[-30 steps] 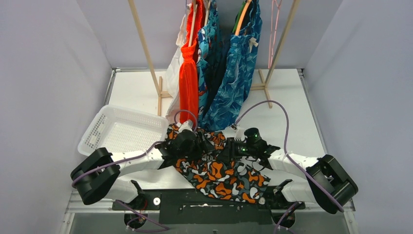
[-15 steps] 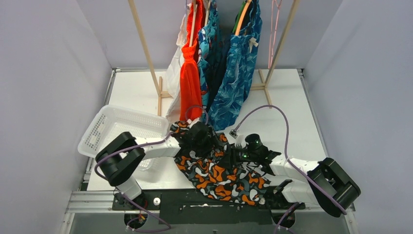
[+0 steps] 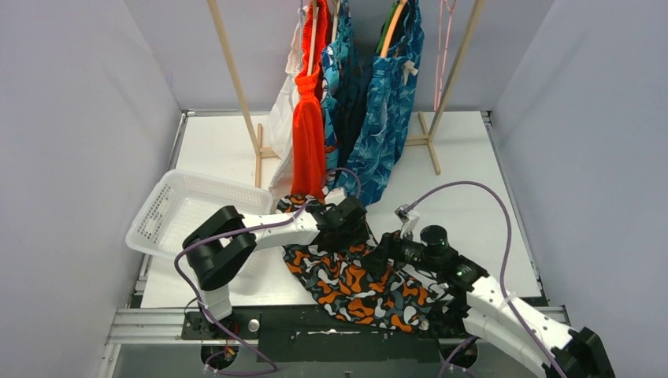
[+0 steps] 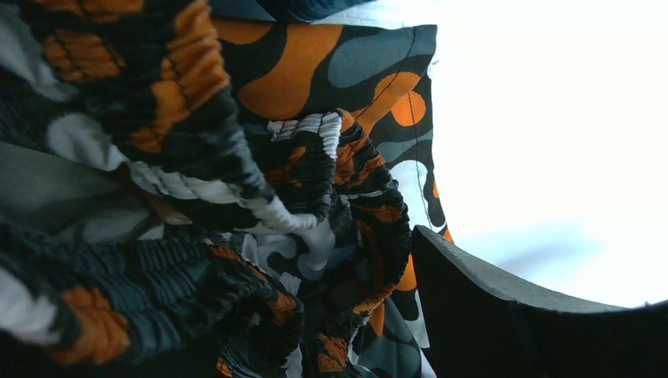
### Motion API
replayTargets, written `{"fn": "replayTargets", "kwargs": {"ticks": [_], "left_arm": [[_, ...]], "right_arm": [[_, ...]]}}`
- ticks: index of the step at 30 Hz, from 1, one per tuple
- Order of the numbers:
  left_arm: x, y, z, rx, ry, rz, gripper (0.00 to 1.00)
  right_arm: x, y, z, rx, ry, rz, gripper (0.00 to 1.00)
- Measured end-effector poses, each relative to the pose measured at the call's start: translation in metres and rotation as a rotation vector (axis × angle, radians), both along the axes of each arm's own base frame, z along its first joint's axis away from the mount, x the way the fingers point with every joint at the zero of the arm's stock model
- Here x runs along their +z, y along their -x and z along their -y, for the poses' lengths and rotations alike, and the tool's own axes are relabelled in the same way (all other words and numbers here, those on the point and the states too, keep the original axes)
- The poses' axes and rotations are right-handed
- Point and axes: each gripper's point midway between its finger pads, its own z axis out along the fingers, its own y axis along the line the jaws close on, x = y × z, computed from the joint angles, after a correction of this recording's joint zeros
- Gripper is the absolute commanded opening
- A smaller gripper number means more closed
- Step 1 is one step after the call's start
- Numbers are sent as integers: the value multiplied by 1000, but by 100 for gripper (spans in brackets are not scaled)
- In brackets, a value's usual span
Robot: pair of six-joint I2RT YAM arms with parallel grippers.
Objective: Remove the shorts from the hanger
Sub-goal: Adjust the shorts at the center of the board.
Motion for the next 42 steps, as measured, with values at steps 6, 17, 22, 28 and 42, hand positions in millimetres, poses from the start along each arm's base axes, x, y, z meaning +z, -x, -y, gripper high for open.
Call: {"fn": "replayTargets", "kwargs": {"ticks": [6, 17, 22, 28, 42], "left_arm": [[-3, 1, -2, -4, -47, 30, 76], [-10, 3, 3, -75, -224, 54, 75], [-19, 7, 1, -144, -355, 76, 65], [-23, 11, -3, -161, -425, 113, 19], [6, 38, -35, -145, -449, 114, 0]], "right_arm": [[16, -19, 36, -246, 32, 81, 77], [43, -54, 109, -739, 47, 157, 85], [34, -61, 130, -872, 109, 126, 85], [34, -67, 151, -991, 173, 124, 86], [26, -70, 157, -1027, 223, 112, 86]]}}
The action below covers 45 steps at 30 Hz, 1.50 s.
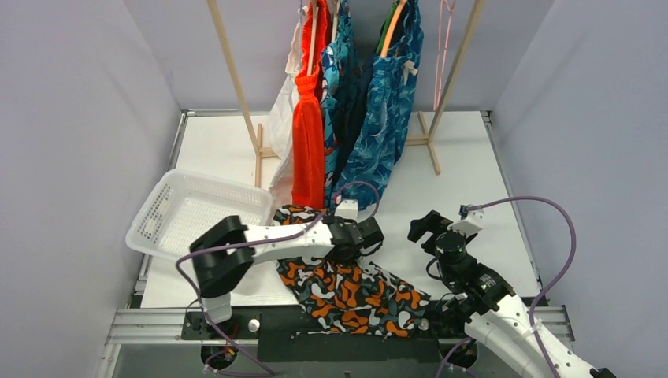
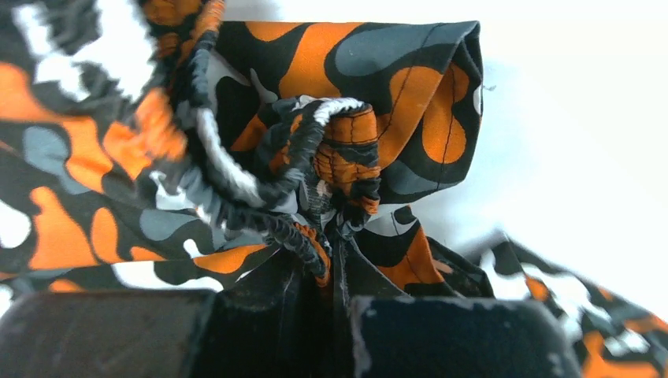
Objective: Remove the shorts from the hanger
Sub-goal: Adjust the shorts at the center of the board.
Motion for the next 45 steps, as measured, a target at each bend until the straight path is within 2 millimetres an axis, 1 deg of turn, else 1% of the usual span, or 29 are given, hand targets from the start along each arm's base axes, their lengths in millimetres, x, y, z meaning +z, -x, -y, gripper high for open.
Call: {"fn": "replayTargets", "kwargs": {"ticks": [1, 3, 6, 7, 9, 11, 12, 14, 15, 17, 19, 20, 21, 22, 23, 26, 27, 29, 30, 31, 33, 35, 36, 38, 40, 43, 45], "left_arm": [[11, 2, -4, 2, 15, 13, 0], [43, 5, -8, 6, 86, 57, 0], [107, 3, -17, 11, 265, 161, 0], [125, 3, -20, 12, 324, 195, 0], [167, 1, -32, 17, 455, 275, 0], [202, 0, -46, 26, 553, 347, 0], [216, -1, -53, 30, 586, 379, 0], [235, -4, -64, 31, 614, 433, 0], [241, -5, -69, 27, 612, 459, 0], [248, -8, -77, 14, 588, 501, 0], [247, -11, -79, -23, 546, 532, 0], [244, -12, -77, -49, 527, 539, 0], [238, -12, -74, -76, 518, 537, 0], [229, -11, -68, -111, 508, 527, 0], [215, -9, -61, -146, 500, 506, 0], [158, 2, -38, -250, 465, 392, 1], [131, 10, -29, -288, 446, 334, 3], [91, 25, -21, -343, 419, 241, 7], [73, 33, -18, -368, 405, 195, 12], [58, 40, -15, -386, 396, 158, 20], [37, 49, -11, -409, 379, 99, 37], [26, 52, -5, -409, 374, 72, 52], [24, 52, -4, -410, 369, 65, 58], [22, 51, 1, -402, 367, 59, 66], [25, 48, 6, -392, 373, 62, 73], [31, 45, 12, -380, 380, 70, 76], [29, 44, 13, -377, 367, 63, 77]], "right_arm": [[-1, 0, 0, -1, 3, -3, 86], [-2, 0, 0, -2, 8, -9, 87], [-3, -1, 0, -1, 12, -14, 87], [-4, -1, 0, -1, 13, -15, 87], [-4, -2, 0, -5, 12, -15, 87], [-4, -3, 0, -6, 12, -15, 87], [-4, -3, 0, -6, 12, -15, 87], [-4, -4, -1, -5, 11, -14, 87], [-3, -5, -2, -5, 9, -13, 87], [-2, -6, -2, -6, 5, -8, 87], [-2, -8, -4, -5, 2, -6, 87], [-3, -8, -4, -4, 4, -8, 87], [-4, -8, -4, -3, 6, -12, 87], [-5, -8, -5, -2, 10, -18, 87], [-6, -8, -5, -1, 13, -23, 87], [-9, -9, -5, -1, 22, -35, 87], [-10, -9, -5, -1, 24, -37, 87], [-11, -9, -5, -1, 26, -41, 87], [-11, -9, -5, -2, 27, -43, 87], [-11, -9, -5, -2, 28, -44, 87], [-12, -10, -4, -6, 29, -48, 87], [-13, -10, -5, -3, 30, -53, 87], [-14, -11, -6, -1, 31, -56, 88], [-15, -12, -7, 1, 33, -65, 88], [-15, -13, -8, 4, 35, -73, 88], [-14, -15, -11, 12, 33, -82, 89], [-16, -16, -13, 19, 35, -91, 89]]}}
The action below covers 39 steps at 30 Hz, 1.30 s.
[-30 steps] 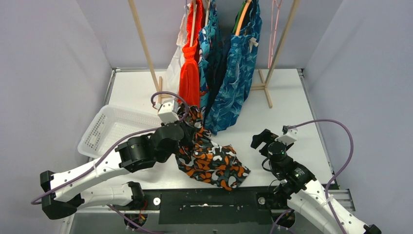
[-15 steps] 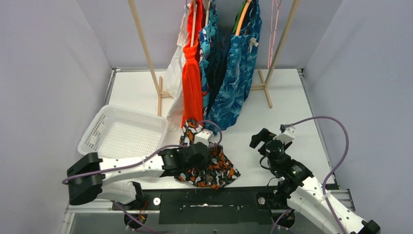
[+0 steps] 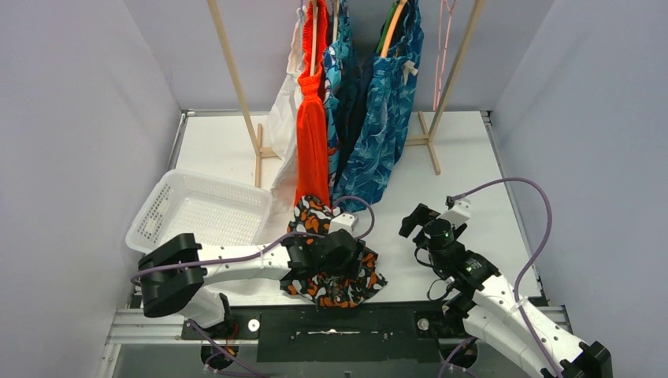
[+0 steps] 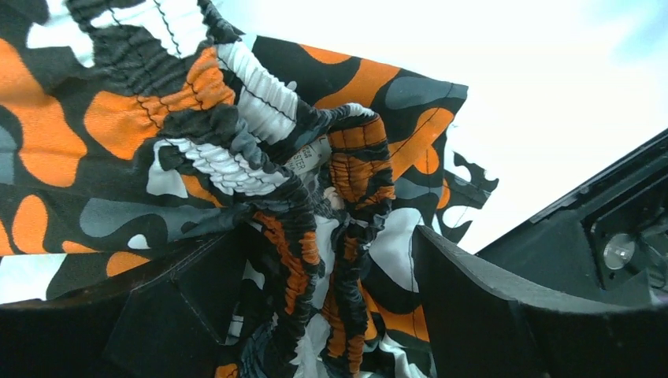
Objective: Remove the shorts from the hanger
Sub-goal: Adjust the shorts at the center of the board, then pick up the shorts at the center of the board.
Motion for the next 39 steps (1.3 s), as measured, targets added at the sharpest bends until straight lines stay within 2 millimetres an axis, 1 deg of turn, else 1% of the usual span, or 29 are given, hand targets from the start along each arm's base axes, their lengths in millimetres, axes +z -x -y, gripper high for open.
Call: {"fn": "replayTargets", "kwargs": {"ticks": [3, 4, 6, 8, 10, 11, 12, 15, 17, 19, 20, 23, 25, 26, 28, 30, 31, 32, 34, 37, 39], "left_arm": [[-11, 2, -2, -5, -45, -17, 78], [-16, 4, -3, -8, -64, -23, 80], [-28, 8, -7, -10, -109, -38, 80], [-41, 10, -13, 12, -169, -56, 81], [-43, 10, -9, 31, -194, -48, 81], [-45, 10, -9, 41, -215, -36, 77], [-46, 11, -8, 47, -233, -23, 68], [-52, 9, -11, 74, -318, 24, 35], [-53, 11, -1, 93, -329, 33, 17], [-54, 14, 8, 107, -349, 55, 2], [-54, 15, 10, 116, -359, 68, 0], [-50, 14, 13, 141, -372, 103, 0], [-47, 14, 12, 166, -367, 107, 0], [-46, 14, 9, 178, -370, 105, 0], [-43, 15, -6, 200, -409, 101, 0], [-34, 15, -23, 228, -446, 110, 0], [-24, 14, -34, 254, -459, 123, 0], [-14, 12, -40, 275, -454, 135, 0], [13, 7, -52, 326, -421, 172, 0], [58, -1, -73, 407, -333, 228, 0], [84, -6, -87, 450, -279, 262, 0]], "right_arm": [[-4, 0, -1, 5, 2, -19, 89], [-6, 0, -1, 6, 4, -24, 89], [-8, 1, 0, -3, 5, -36, 92], [-7, 2, 5, -41, -5, -45, 93], [-3, 3, 11, -84, -20, -32, 94], [0, 4, 13, -100, -30, -19, 94], [5, 4, 15, -112, -43, -1, 94], [17, 4, 20, -135, -80, 52, 94], [24, 4, 23, -152, -102, 79, 94], [23, 5, 25, -165, -103, 77, 94], [21, 6, 26, -168, -99, 70, 94], [14, 8, 27, -178, -83, 43, 94], [10, 8, 28, -183, -74, 25, 94], [8, 8, 28, -183, -70, 19, 94], [6, 8, 28, -186, -62, 8, 94], [3, 8, 29, -191, -55, -1, 94], [2, 8, 30, -193, -52, -4, 94], [2, 8, 30, -193, -51, -6, 94], [2, 8, 30, -194, -50, -7, 94], [1, 8, 30, -196, -50, -8, 94], [1, 8, 31, -200, -51, -8, 94]]}}
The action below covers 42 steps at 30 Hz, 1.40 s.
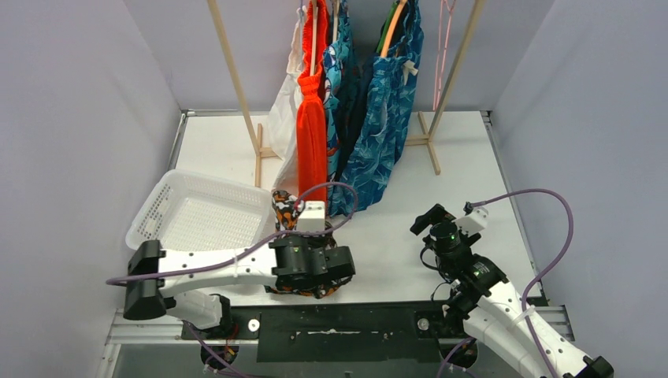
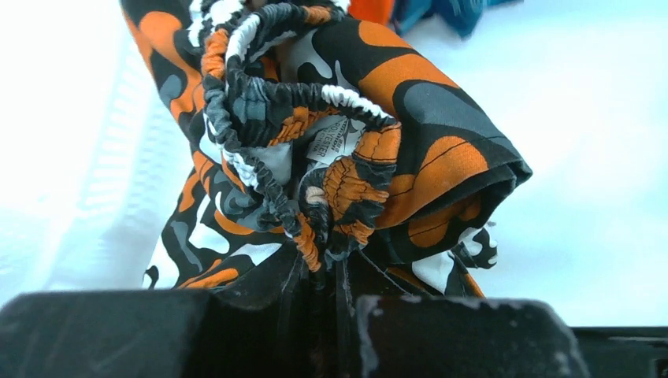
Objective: Remove the shorts from the hanger
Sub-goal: Pick up the shorts at the center of the board, then place the shorts in the basket.
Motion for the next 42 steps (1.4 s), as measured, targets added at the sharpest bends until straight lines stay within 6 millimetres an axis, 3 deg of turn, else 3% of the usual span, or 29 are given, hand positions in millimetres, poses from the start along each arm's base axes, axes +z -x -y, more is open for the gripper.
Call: {"fn": "replayTargets", "kwargs": {"ticks": [4, 9, 17, 20, 23, 28, 35, 39, 42], "left_arm": [[34, -13, -26, 62, 51, 55, 0], [77, -52, -70, 183, 93, 116, 0], [179, -94, -129, 265, 179, 295, 0], [193, -110, -156, 321, 125, 322, 0], [185, -125, -178, 370, 38, 289, 0], [149, -148, -224, 467, -24, 163, 0], [99, -144, -283, 606, 45, 4, 0], [83, -140, -296, 635, 80, -39, 0], [60, -135, -305, 660, 107, -95, 0]], "right_arm": [[0, 0, 0, -2, 0, 0, 95], [-2, 0, 1, -4, 3, -9, 95], [-3, -2, 1, -4, 4, -14, 95], [-3, -3, -1, -1, 4, -12, 95], [-4, -5, -2, 7, 8, -17, 95], [-7, -5, -2, 19, 30, -31, 95], [-9, -7, -2, 31, 54, -41, 95], [-11, -8, -4, 46, 63, -53, 95], [-9, -10, -7, 58, 63, -53, 95]]}}
